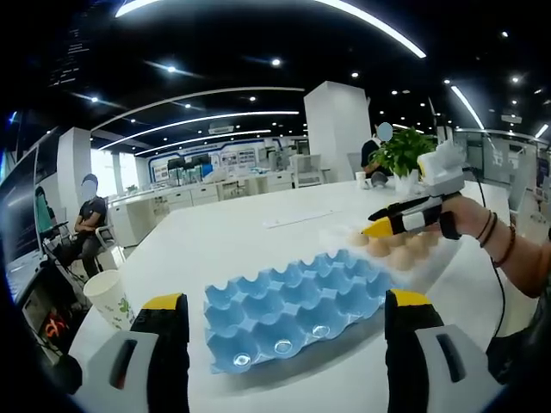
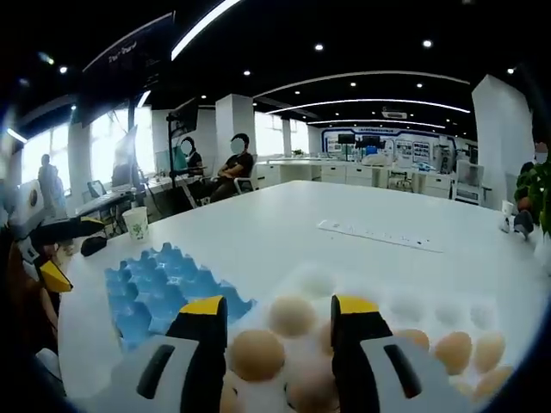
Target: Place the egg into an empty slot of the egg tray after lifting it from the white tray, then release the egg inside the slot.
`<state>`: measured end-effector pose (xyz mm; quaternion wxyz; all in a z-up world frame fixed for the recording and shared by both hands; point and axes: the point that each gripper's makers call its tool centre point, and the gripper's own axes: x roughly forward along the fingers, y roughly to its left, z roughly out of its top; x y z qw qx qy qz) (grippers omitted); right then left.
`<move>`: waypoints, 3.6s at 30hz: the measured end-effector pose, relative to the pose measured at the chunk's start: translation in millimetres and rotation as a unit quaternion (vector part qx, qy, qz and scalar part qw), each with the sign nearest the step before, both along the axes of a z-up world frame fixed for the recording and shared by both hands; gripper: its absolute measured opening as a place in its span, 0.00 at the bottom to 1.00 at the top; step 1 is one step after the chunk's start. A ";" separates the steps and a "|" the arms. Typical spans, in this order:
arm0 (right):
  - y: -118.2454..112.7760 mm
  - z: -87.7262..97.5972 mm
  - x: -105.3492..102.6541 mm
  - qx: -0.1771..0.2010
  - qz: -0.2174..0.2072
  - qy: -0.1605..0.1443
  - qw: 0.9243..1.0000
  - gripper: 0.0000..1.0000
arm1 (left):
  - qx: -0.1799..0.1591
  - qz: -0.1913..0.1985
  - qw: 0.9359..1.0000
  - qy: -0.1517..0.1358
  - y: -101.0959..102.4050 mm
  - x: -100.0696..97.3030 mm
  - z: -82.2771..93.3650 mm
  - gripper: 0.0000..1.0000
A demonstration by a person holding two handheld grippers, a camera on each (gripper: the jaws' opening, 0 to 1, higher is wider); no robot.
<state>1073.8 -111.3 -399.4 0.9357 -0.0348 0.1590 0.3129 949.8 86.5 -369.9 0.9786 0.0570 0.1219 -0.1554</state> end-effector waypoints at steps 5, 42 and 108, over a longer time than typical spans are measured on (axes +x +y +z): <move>0.2 -2.9 0.6 -0.006 -0.002 0.001 1.000 0.42 | -0.006 -0.005 1.000 -0.006 -3.9 -4.8 2.3 0.96; -2.4 -21.0 15.0 -0.054 -0.175 0.096 0.978 0.28 | -0.002 -0.017 1.000 -0.023 4.6 -12.9 13.8 0.95; 90.3 29.7 -0.7 0.021 -0.055 0.043 0.997 0.25 | 0.003 -0.020 1.000 0.009 5.4 -14.2 4.8 0.96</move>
